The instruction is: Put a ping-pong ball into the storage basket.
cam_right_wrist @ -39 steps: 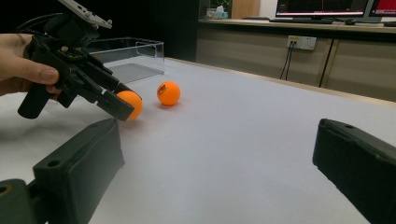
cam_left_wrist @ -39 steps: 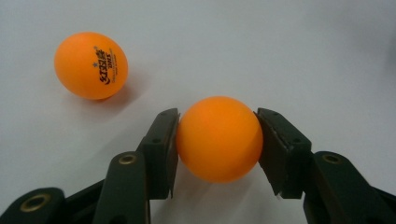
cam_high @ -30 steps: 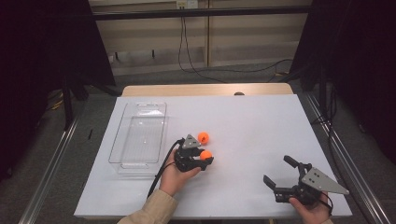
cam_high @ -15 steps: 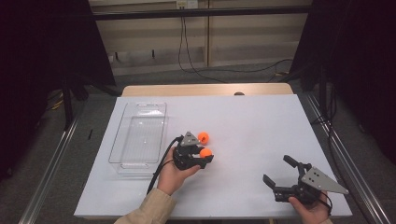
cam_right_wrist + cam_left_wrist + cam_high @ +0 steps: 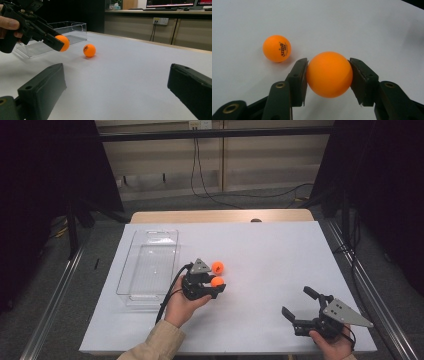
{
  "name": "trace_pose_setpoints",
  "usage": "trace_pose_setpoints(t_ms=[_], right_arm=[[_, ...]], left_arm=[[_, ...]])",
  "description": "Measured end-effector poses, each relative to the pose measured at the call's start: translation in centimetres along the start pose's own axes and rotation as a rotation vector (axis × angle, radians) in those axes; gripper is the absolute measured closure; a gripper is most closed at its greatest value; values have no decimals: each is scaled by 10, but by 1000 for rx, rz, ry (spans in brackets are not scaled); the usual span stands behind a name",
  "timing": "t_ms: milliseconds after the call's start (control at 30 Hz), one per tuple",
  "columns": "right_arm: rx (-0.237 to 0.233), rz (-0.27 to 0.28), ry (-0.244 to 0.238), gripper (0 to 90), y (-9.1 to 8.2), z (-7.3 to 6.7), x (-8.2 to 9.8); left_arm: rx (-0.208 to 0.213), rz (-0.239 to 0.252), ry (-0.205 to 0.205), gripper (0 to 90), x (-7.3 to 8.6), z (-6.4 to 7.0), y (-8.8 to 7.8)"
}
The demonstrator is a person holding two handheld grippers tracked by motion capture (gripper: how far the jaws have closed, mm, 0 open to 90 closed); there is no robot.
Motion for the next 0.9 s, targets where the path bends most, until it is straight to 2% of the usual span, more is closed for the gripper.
trace_pose_setpoints(t_ms=[900], right_arm=[[-8, 0, -1, 10, 0, 0, 0]], left_arm=[[-22, 7, -1, 510, -13, -3, -19]])
Point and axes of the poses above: each handheld gripper's, and its own axes: y roughly forward along the jaws, x roughly out of its underside, z roughly to its right, the point moved 5 cm from there along y, roughly forward along the jaws, and after that the axes turned 13 degrees about x, right-handed, at the moved point
